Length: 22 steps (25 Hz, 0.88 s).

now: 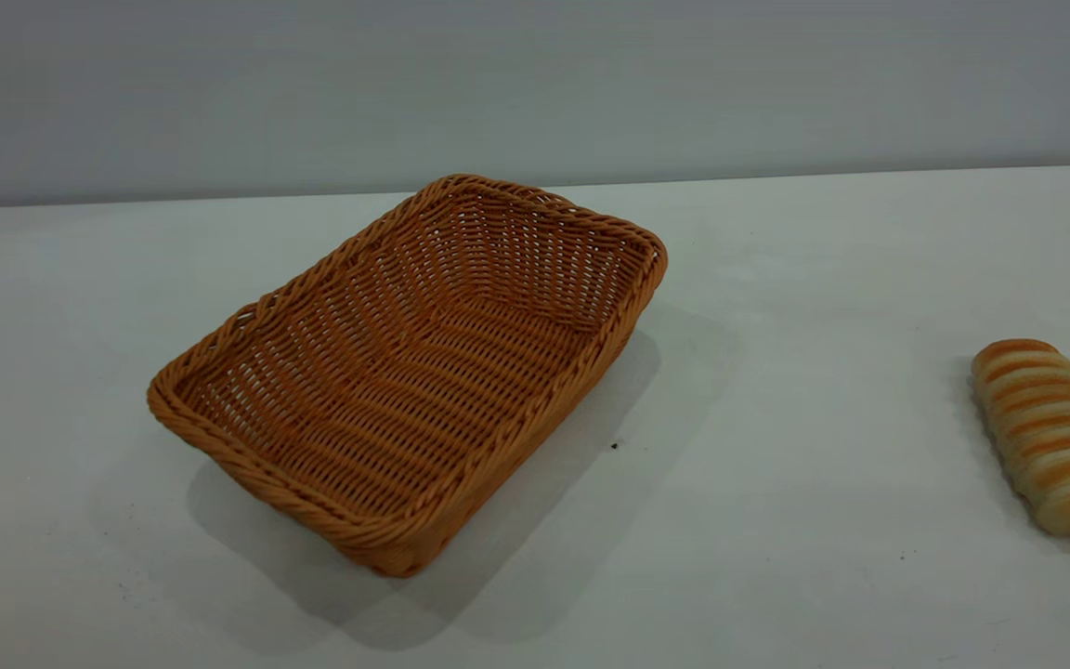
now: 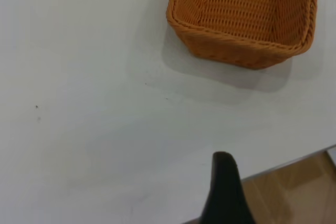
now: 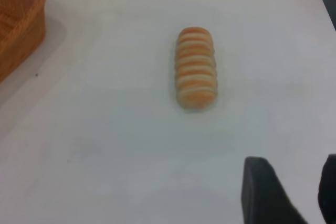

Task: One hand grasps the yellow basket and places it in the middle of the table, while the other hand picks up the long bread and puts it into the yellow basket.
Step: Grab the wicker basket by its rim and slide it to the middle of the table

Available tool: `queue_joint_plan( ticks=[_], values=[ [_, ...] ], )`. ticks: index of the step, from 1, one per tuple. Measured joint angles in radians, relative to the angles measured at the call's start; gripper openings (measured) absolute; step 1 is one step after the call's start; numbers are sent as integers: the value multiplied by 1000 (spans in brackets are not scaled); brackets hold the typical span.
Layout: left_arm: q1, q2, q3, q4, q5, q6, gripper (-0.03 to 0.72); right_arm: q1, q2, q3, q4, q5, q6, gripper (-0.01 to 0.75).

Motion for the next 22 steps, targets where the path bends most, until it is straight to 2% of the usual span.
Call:
queue_joint_plan(
  ticks=[3,9,16,22],
  values=[
    [0,0,0,-1,-28,-76,584,0,0,0,-2,-5,0,302],
    [0,119,-1,-2,-159,-273,584,2,31,-17,-58,-34,-1,302],
    [0,455,-1,-4,-361,-299,584,19,232,-98,-173,-113,-1,302],
    [0,741,-1,-80,-556,-298,584,19,430,-163,-254,-152,13,302]
  ],
)
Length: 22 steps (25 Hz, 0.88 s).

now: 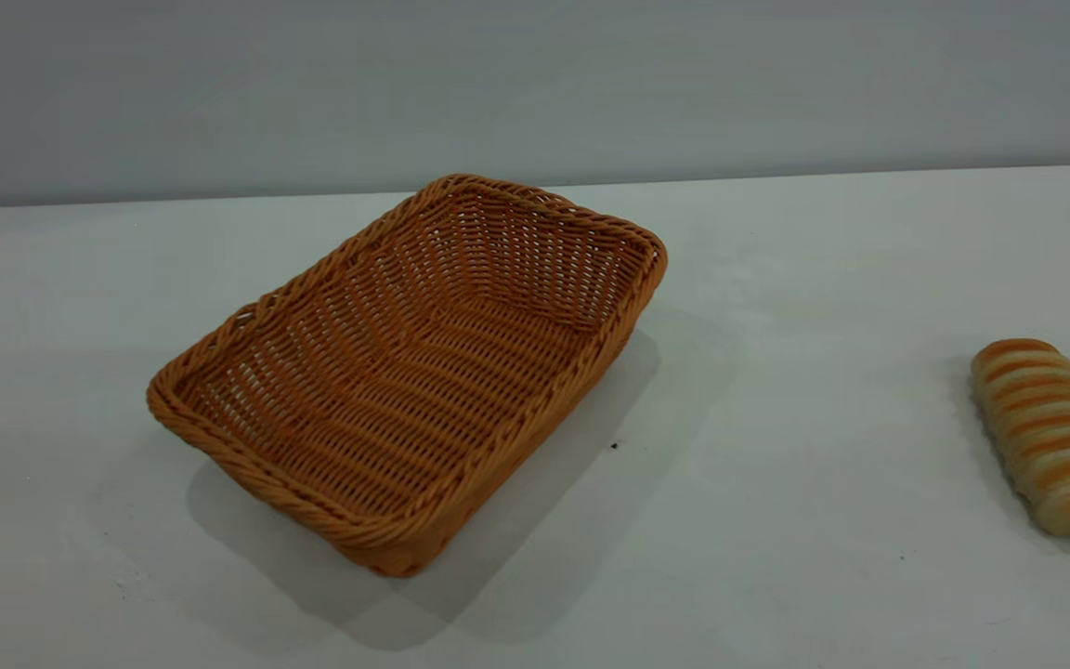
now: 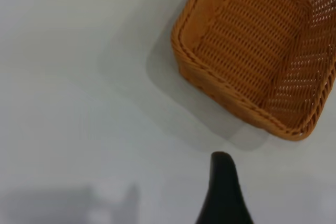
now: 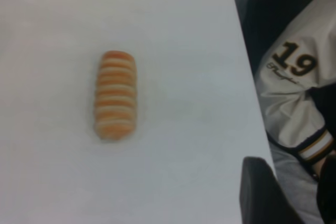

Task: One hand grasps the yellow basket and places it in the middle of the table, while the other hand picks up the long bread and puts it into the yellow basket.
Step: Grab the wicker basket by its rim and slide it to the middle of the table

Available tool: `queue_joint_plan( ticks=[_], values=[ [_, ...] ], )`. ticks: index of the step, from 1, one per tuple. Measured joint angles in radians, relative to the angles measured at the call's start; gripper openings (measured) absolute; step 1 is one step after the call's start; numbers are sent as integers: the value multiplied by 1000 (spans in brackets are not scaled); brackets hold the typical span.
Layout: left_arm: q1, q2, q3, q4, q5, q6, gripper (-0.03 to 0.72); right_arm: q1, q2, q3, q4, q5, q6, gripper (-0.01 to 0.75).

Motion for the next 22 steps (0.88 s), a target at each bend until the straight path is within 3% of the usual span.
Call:
queue_joint_plan(
  ticks=[9,22],
  values=[
    [0,333,0,-130,-189,5,584,0,211,-8,-17,-124,56,302],
    [0,679,-205,-312,-200,5,584,0,263,-8,10,-194,80,302]
  ],
)
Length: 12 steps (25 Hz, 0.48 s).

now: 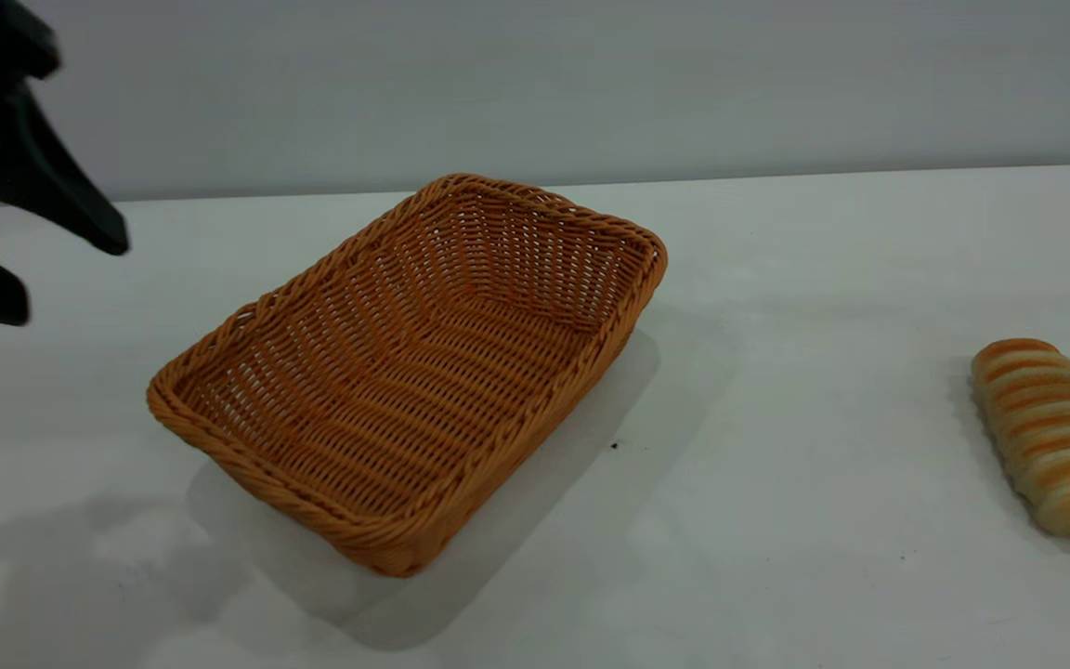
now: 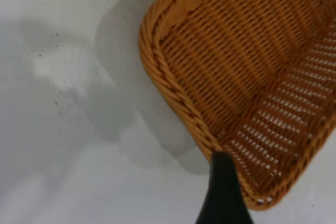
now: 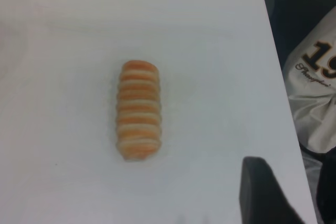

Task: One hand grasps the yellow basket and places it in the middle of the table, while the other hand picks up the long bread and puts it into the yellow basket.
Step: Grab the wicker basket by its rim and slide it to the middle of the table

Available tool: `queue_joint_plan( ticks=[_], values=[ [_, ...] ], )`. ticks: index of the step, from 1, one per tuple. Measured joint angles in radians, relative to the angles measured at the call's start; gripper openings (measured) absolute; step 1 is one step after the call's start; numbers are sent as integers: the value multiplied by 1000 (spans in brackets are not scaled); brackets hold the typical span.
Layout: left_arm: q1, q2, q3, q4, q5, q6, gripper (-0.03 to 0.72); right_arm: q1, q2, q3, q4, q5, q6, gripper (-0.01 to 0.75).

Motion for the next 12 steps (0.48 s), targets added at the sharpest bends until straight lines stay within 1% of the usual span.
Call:
queue_joint_plan(
  ticks=[3,9,12],
  values=[
    [0,83,-27,-4,6,0,570,0,1,0,1,0,0,302],
    [0,222,-62,-38,11,-1,500,1,1,0,4,-8,0,302],
    [0,279,-79,-48,12,0,488,1,1,0,7,-17,3,302]
  ],
)
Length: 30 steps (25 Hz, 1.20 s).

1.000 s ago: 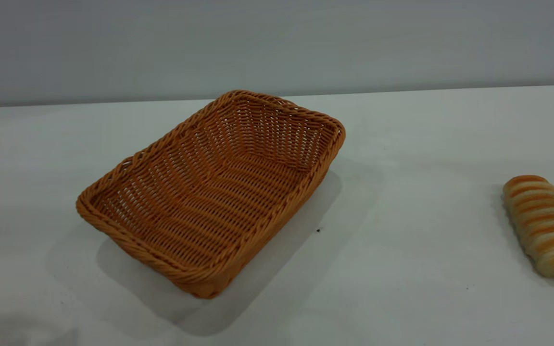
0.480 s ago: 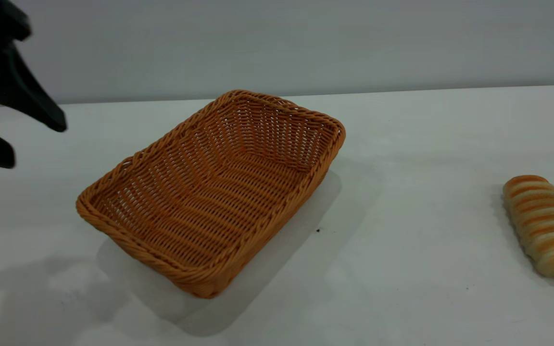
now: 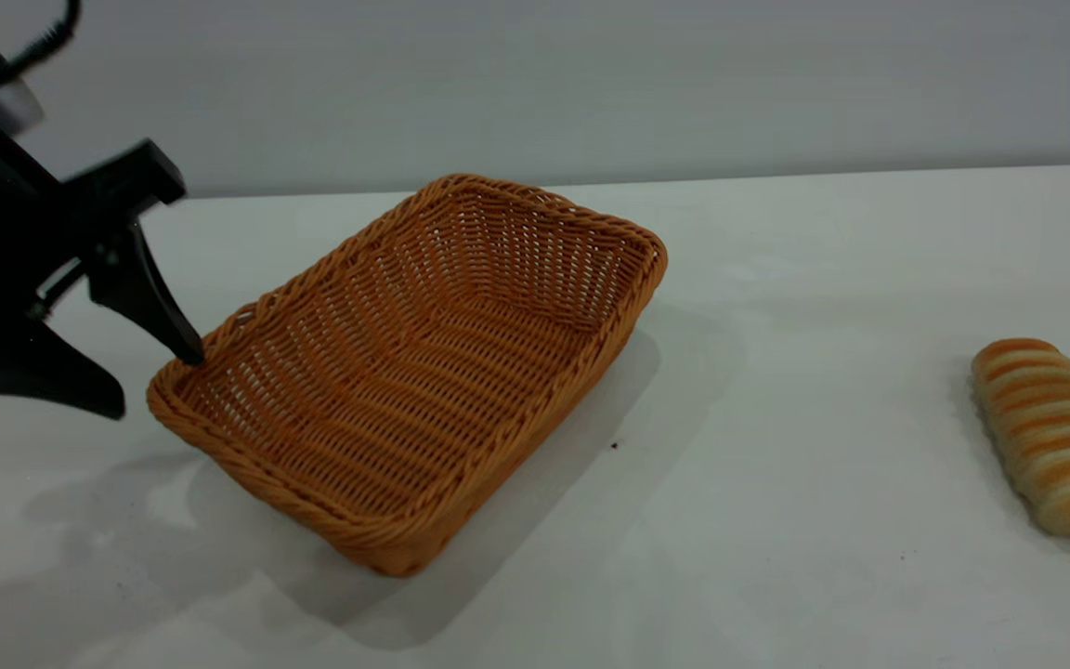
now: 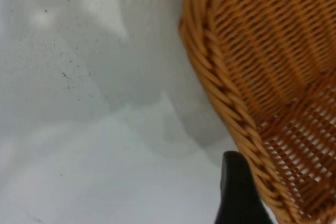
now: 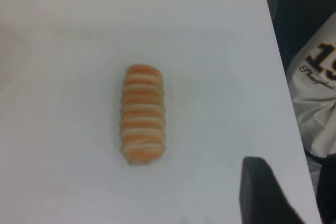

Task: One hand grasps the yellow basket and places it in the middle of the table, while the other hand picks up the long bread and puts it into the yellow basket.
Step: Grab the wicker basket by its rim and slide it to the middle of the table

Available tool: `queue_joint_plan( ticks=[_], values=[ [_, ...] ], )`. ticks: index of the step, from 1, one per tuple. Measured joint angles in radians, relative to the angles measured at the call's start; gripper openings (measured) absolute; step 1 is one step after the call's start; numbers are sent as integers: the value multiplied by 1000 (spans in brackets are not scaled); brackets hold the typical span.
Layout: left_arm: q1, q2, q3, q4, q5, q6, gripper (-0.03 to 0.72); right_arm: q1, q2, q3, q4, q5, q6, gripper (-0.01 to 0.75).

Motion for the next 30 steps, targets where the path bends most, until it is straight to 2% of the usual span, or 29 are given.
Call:
queue_joint_plan(
  ticks=[26,30],
  values=[
    [0,291,-138,-12,19,0,487,0,0,0,1,-36,2,302],
    [0,312,-148,-12,2,0,463,0,0,0,1,-37,2,302]
  ],
)
